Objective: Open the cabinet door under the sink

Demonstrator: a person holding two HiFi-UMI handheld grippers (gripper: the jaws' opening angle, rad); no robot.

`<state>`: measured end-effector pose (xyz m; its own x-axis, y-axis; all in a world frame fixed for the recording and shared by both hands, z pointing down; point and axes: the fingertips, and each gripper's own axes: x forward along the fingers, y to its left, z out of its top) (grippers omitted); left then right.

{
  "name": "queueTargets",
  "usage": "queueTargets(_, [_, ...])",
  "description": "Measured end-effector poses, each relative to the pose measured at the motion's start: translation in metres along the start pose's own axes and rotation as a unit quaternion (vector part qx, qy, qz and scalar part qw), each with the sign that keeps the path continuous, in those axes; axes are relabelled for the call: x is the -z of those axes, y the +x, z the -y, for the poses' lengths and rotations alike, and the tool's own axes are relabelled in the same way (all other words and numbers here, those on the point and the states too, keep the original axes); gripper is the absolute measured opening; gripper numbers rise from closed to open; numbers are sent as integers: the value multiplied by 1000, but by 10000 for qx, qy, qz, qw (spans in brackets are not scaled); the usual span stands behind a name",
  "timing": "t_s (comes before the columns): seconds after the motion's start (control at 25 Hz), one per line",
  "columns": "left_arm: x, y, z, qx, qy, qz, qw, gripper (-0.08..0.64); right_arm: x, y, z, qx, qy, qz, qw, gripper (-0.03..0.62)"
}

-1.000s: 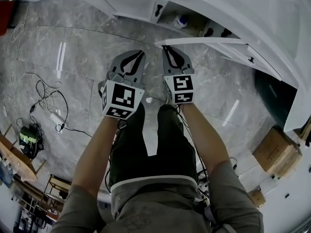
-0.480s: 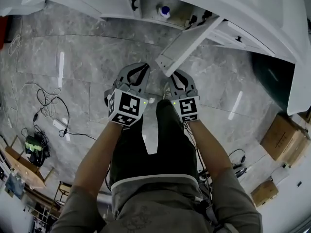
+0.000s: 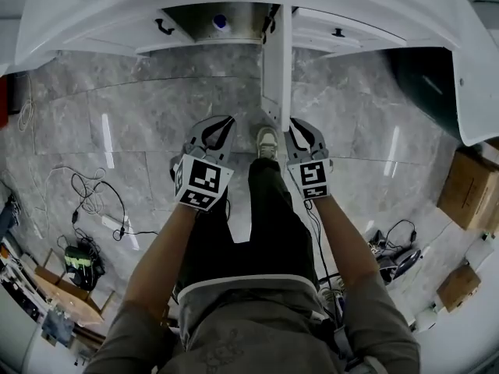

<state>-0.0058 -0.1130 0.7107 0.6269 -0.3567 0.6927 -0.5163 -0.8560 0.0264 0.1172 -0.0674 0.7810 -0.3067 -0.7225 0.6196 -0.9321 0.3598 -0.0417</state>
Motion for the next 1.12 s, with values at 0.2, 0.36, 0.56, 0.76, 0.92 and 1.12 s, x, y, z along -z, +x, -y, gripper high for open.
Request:
queueTargets(0.2, [-12, -13, 12, -11, -129, -53, 9999, 23, -5, -19, 13, 413, 400, 6, 9983, 54])
queueTargets(0.36, [-24, -29, 1, -113, -115, -22, 9999, 23, -26, -31, 38, 656, 490, 114, 9966, 51])
queueTargets(0.56, [-51, -58, -26, -357, -136, 117, 9992, 23, -85, -47, 54, 708, 278, 345, 9965, 44])
queueTargets(0.76, [-89, -90, -44, -489, -125, 358, 9981, 23, -152, -64, 41, 465, 172, 192, 9986, 41])
queueTargets(0.92, [-118, -120, -56, -586, -143, 461, 9971, 23, -209, -79, 21, 282, 28, 372, 9989, 41])
queueTargets(1.12, [-173, -168, -77, -696, -244, 951, 9927, 23, -278, -98, 4, 217, -153, 671, 9974, 40])
